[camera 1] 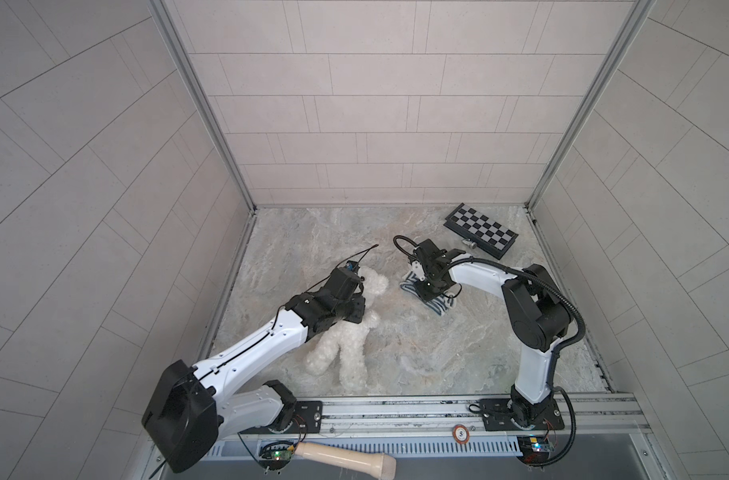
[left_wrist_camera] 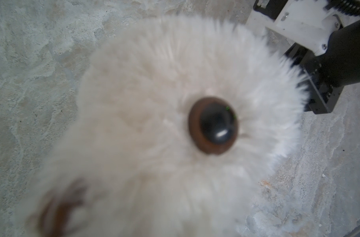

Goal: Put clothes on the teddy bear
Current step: 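Grasp the sweater's neck opening edge with the right gripper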

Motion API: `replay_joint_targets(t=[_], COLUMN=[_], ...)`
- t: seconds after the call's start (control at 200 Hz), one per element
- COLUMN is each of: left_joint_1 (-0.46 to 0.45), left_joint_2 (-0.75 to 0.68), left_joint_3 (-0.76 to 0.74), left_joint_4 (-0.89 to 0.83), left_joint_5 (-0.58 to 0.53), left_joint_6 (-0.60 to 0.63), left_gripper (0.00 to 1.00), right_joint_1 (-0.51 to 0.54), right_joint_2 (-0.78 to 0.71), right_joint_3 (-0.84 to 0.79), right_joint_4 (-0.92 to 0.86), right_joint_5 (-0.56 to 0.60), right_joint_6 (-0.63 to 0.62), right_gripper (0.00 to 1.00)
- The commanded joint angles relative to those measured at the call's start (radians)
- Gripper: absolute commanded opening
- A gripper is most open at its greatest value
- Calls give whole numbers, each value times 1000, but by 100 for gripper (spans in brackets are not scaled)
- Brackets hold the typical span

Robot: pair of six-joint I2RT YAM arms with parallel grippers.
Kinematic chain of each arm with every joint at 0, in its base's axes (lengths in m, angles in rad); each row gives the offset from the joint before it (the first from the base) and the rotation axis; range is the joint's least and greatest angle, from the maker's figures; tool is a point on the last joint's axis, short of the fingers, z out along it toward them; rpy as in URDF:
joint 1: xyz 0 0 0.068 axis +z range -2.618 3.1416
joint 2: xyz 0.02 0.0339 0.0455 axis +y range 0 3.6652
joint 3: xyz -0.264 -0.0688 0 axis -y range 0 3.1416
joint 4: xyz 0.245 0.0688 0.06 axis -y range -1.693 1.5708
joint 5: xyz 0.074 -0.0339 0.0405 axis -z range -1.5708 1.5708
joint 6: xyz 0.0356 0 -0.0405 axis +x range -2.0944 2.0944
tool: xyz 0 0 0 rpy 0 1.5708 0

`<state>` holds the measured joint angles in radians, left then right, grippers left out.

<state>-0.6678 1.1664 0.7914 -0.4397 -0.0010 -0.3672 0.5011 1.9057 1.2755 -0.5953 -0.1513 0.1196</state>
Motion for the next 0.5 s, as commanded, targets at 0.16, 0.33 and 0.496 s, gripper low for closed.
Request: replay_joint_targets(t=[0.16,0.33,0.496], left_joint_1=[5,5,5], left_joint_2=[-34,-45,-50], left_joint_3=[-8,-14,-17], left_joint_4=[10,13,9], left_joint_5=[-9,-2,-12], left_joint_6=[-5,-11,-9], left_gripper=[23,23,23], right_joint_1=[-4,-4,-4], right_joint_2=[-14,-8,-24], right_joint_3=[-29,-41,-30], right_joint_4=[3,10,9], right_joint_5=[-34,-34,-36], right_joint_6=[9,14,21], right_gripper=[19,15,4])
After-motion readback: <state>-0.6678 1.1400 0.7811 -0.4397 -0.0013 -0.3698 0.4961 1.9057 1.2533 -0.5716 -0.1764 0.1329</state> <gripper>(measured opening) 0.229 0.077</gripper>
